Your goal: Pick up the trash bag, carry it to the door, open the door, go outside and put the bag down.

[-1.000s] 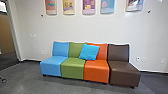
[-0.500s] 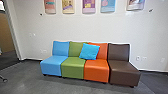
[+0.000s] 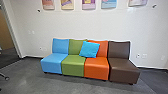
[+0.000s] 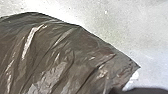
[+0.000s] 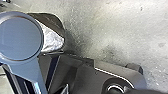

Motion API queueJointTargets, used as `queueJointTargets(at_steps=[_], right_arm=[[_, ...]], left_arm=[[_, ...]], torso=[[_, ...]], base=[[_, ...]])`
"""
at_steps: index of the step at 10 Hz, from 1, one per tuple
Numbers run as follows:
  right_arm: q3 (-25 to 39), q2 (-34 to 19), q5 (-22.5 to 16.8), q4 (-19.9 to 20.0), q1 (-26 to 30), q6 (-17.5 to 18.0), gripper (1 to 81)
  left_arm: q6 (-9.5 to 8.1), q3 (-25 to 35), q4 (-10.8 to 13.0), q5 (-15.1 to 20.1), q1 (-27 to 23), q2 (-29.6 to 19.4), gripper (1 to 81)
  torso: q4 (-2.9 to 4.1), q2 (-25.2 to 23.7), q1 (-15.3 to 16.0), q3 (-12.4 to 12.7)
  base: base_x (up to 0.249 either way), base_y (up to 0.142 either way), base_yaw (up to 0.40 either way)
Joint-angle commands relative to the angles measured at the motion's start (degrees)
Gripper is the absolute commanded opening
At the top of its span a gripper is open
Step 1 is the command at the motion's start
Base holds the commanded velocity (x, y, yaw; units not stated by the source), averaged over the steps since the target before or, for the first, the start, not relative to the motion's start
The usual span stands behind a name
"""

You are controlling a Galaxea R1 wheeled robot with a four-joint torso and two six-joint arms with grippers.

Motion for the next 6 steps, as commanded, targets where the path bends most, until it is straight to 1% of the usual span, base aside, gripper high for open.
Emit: queueJointTargets(at_steps=[1, 2, 3, 4, 5, 6], right_arm=[[0.43, -2.14, -3.26, 0.54, 3.20, -0.21, 81.1], [-0.72, -1.26, -3.09, 0.46, 2.67, -0.30, 81.1], [-1.77, -0.12, -3.09, 0.46, 2.06, -0.30, 81.1], [-3.27, 1.56, -2.91, 0.28, 1.27, -0.30, 81.1], [-7.21, 4.71, -2.73, 0.28, 0.65, -0.56, 81.1], [-9.25, 6.48, -2.73, 0.28, 0.21, -0.56, 81.1]], left_arm=[[0.32, 0.29, 1.22, 2.80, -5.09, 0.21, 1.0], [0.32, 0.11, 1.22, 2.71, -4.74, 0.39, 1.0], [0.32, 0.11, 1.48, 2.71, -4.39, 0.30, 1.0], [0.32, 0.02, 2.63, 2.71, -3.60, 0.48, 1.0], [0.32, -1.81, 4.21, 2.71, -2.37, 1.62, 1.0], [0.32, -3.41, 4.39, 2.45, -1.23, 2.41, 1.0]], torso=[[0.00, 11.00, -7.08, 5.07], [0.00, 12.99, -8.35, 7.03], [0.00, 8.88, -5.66, 4.49], [0.00, 10.89, -6.95, 5.52], [0.00, 13.07, -8.37, 6.71], [0.00, 15.04, -9.66, 7.83]], base=[[0.000, 0.000, 0.000], [0.000, 0.000, 0.000], [0.000, 0.000, 0.000], [0.000, 0.000, 0.000], [0.000, 0.000, 0.000], [0.000, 0.000, 0.000]])
